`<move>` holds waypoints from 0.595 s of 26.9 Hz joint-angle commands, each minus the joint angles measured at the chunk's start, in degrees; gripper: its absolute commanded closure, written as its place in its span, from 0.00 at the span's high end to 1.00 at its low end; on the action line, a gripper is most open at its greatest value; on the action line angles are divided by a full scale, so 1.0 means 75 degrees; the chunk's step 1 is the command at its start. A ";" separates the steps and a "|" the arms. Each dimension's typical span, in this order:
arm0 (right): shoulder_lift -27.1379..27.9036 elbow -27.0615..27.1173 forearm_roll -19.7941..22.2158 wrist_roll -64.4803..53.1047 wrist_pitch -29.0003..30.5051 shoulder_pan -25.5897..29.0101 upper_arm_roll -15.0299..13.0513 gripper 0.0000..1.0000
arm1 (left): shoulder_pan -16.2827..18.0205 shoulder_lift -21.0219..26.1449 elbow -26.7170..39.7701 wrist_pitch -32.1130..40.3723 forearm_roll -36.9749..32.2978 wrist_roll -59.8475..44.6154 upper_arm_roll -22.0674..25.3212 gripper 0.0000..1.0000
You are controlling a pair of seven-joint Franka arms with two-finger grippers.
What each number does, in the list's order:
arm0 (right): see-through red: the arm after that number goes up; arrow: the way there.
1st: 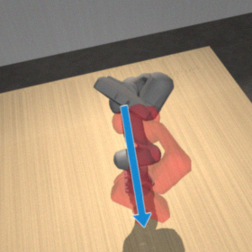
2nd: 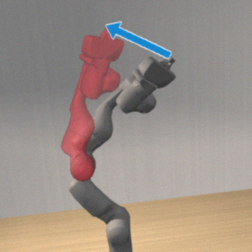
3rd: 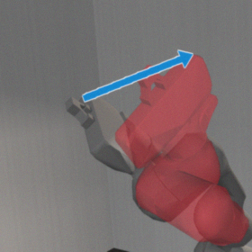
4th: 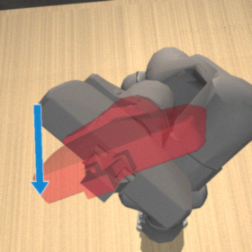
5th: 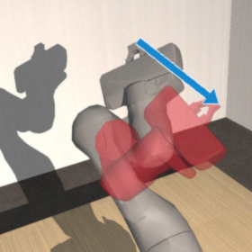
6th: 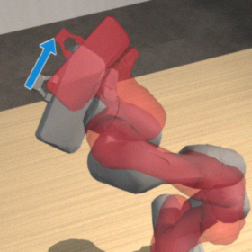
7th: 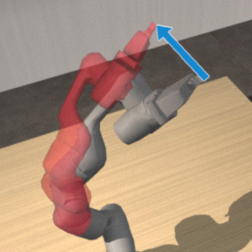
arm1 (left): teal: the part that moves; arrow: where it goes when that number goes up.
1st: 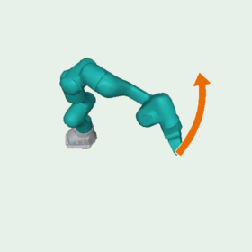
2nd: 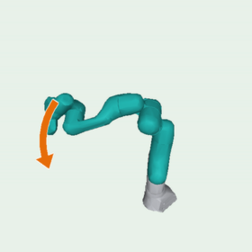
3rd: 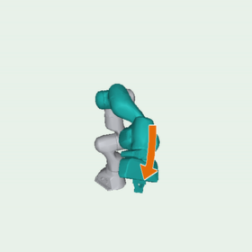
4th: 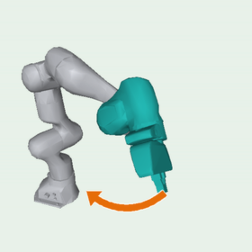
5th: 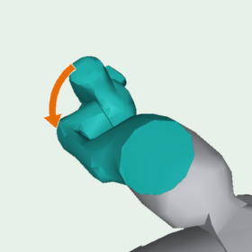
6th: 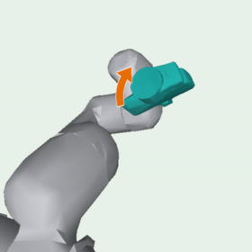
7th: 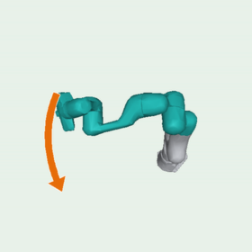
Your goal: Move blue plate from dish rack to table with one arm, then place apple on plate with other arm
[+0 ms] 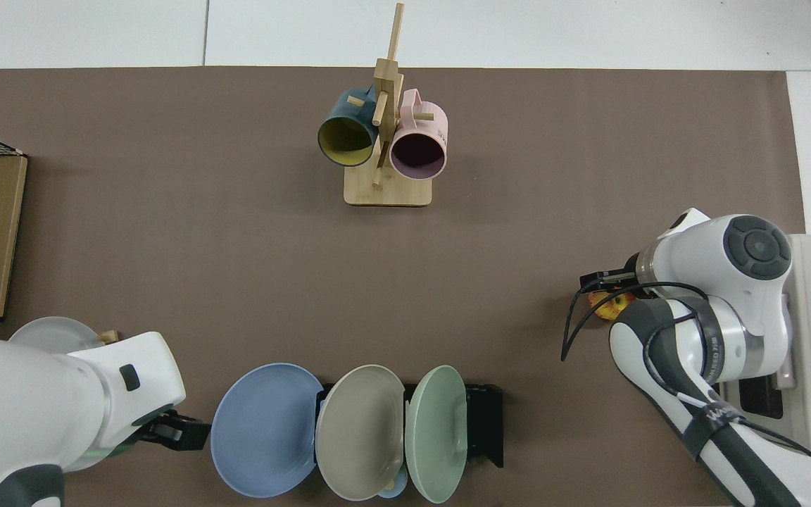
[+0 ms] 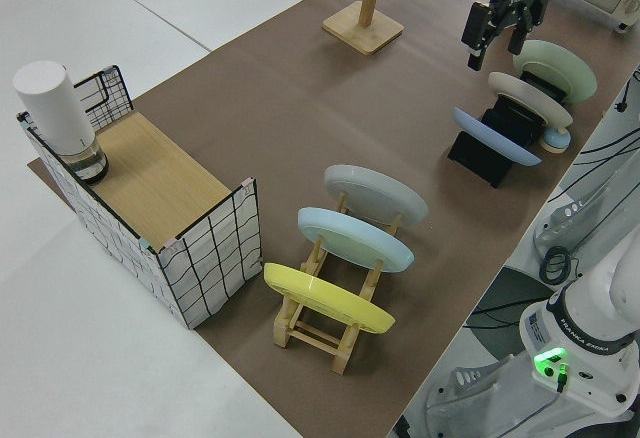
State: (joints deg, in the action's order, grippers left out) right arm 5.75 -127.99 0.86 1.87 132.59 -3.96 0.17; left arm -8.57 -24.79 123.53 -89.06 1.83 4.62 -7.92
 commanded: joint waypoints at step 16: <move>0.0347 -0.0208 0.0249 -0.0308 0.0344 0.0281 0.0036 0.62 | -0.0463 -0.0527 0.1622 -0.1613 0.0249 -0.0195 0.0083 1.00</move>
State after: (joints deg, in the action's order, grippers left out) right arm 7.95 -129.18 1.55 0.50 133.45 -2.66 0.09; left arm -11.72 -25.81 132.03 -97.29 2.87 3.24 -8.04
